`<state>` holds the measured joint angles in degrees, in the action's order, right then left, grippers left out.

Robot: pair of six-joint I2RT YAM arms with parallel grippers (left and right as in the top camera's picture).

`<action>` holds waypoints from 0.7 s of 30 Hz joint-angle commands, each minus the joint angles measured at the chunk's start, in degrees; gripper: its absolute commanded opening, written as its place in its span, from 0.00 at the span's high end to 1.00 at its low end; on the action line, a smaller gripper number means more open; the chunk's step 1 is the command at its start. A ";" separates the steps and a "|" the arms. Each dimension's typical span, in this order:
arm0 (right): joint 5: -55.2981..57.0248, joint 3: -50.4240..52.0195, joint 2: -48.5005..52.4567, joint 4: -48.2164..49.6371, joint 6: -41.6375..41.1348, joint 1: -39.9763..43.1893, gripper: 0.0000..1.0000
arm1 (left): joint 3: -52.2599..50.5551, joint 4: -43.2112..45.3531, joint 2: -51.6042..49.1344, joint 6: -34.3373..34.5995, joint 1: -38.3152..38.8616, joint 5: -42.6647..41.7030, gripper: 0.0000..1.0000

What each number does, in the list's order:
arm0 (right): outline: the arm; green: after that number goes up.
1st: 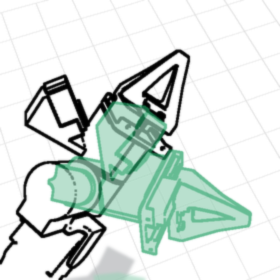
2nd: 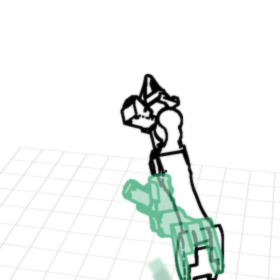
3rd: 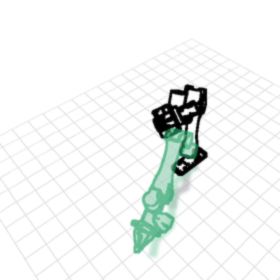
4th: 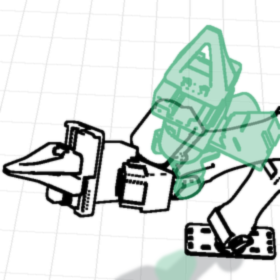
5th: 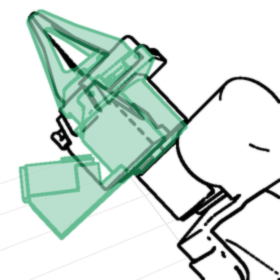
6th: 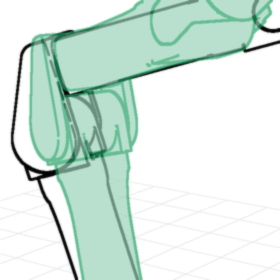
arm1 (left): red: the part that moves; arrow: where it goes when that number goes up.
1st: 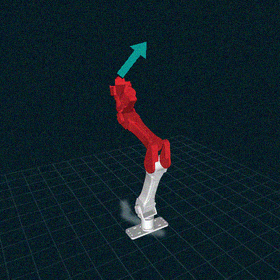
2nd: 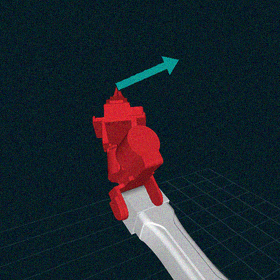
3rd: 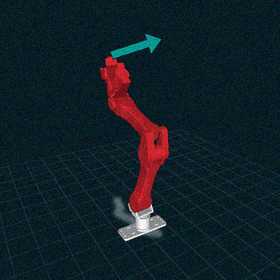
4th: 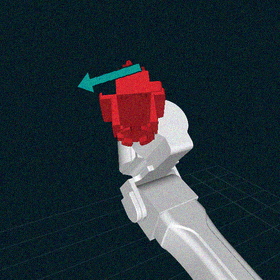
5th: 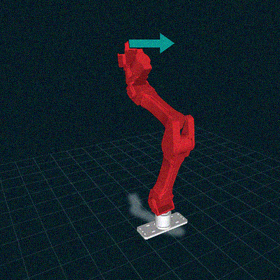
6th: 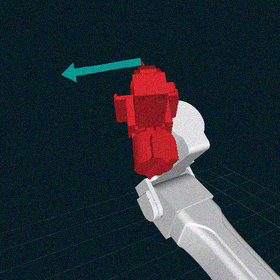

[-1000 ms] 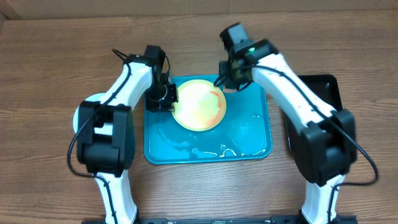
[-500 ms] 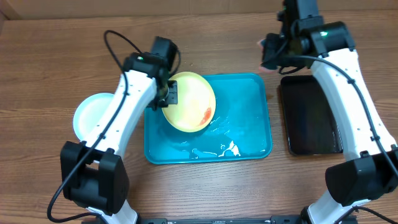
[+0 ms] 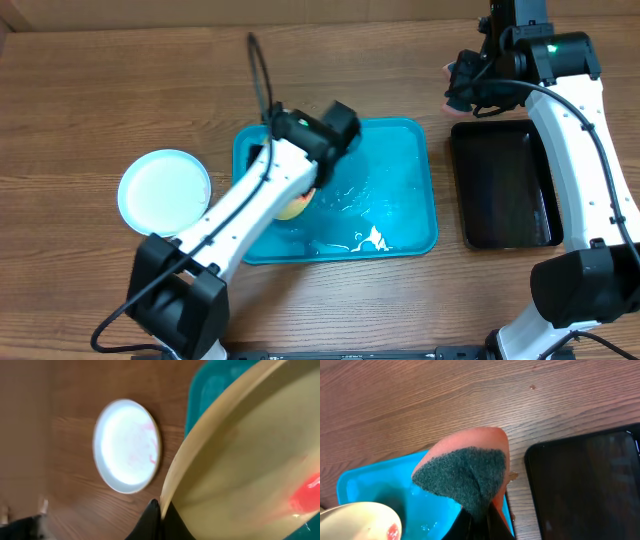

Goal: Clean dirty plates on tray and stack at the side
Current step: 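Lift the yellow plate with the left gripper and stack it on the left pile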

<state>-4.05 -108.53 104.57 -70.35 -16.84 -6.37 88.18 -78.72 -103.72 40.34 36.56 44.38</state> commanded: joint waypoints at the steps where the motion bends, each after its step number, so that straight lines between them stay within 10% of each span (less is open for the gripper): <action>1: -0.04 -1.03 -0.55 0.13 0.55 0.13 0.96 | -0.15 -1.25 0.79 6.62 4.22 14.80 0.96; 21: 0.09 -1.03 -0.55 -0.31 0.57 0.13 0.96 | -0.15 -3.56 0.79 8.31 14.47 34.34 0.96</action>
<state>-4.08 -108.53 104.57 -70.74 -16.47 -6.37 88.18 -82.32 -103.72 45.32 50.81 75.99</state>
